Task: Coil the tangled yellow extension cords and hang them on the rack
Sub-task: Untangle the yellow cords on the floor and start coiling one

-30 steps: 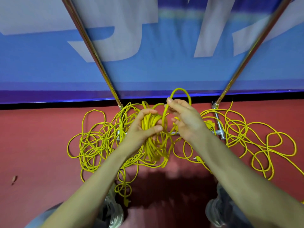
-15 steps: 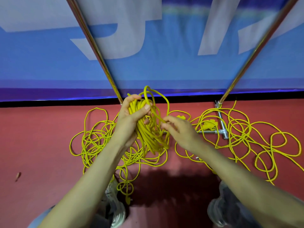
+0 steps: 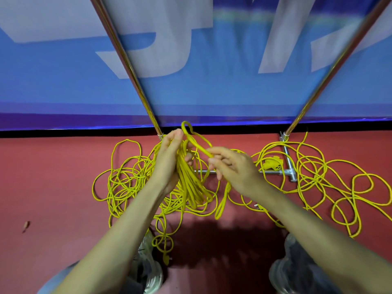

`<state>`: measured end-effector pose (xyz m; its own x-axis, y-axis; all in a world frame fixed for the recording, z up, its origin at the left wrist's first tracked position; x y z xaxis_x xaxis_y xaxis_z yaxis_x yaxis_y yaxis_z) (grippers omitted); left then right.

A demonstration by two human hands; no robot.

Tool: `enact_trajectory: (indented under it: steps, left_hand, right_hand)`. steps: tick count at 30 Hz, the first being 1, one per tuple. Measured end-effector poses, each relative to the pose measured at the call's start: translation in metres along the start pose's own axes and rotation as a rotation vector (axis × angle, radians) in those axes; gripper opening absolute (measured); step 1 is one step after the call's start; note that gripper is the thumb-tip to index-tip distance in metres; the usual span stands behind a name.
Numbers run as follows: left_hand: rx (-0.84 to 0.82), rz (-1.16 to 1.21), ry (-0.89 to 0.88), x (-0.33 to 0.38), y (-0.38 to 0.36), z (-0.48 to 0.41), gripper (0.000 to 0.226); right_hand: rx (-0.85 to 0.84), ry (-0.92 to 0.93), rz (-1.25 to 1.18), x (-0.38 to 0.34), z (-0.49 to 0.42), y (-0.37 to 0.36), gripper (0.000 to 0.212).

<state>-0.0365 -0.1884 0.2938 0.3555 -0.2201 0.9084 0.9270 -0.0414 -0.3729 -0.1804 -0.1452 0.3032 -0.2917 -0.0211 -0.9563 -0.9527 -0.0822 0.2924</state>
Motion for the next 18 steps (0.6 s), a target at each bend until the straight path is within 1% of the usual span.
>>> enact_trajectory:
  steps: [2,4,6,8,10,13,15,16,18]
  left_hand:
    - [0.009,0.013,0.012,-0.003,0.000,0.001,0.057]
    - [0.056,0.017,0.038,-0.008,-0.001,0.005,0.060]
    - [0.075,0.009,0.033,-0.010,-0.003,0.009,0.066]
    - [0.052,-0.034,0.011,-0.012,-0.007,0.011,0.067]
    - [0.032,-0.092,-0.014,-0.012,-0.011,0.012,0.061]
    - [0.037,-0.126,-0.083,-0.007,-0.010,0.009,0.049]
    - [0.075,-0.107,-0.120,0.004,-0.004,0.004,0.046]
    - [0.090,-0.083,-0.131,0.010,0.000,0.001,0.044]
    - [0.097,0.005,-0.145,0.020,0.005,-0.005,0.042]
  right_hand:
    - [-0.048,-0.034,0.026,0.003,0.003,-0.013,0.023]
    - [-0.045,-0.070,0.031,0.007,0.005,-0.021,0.023]
    - [-0.029,-0.096,0.003,0.009,0.005,-0.022,0.019]
    - [-0.016,-0.115,-0.028,0.006,0.005,-0.021,0.014]
    - [-0.013,-0.115,-0.050,0.001,0.005,-0.021,0.016]
    - [-0.033,-0.131,-0.072,0.000,0.007,-0.023,0.028]
    - [-0.074,-0.112,0.050,0.003,0.007,-0.027,0.034]
    - [-0.104,-0.082,0.119,0.006,0.008,-0.029,0.034]
    - [-0.191,-0.039,0.204,0.011,0.008,-0.031,0.026]
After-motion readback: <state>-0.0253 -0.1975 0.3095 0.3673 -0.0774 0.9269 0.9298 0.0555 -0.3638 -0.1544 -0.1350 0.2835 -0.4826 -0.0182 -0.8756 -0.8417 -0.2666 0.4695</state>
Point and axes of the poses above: each hand's wrist, its own z-axis away from the middle knuckle, its own y-axis out of the back of the hand, x = y × z, the point moved 7 cm from there along -z, towards the middle knuckle, and after that the axes turned 8 degrees about -y, right-handed, at the moved point
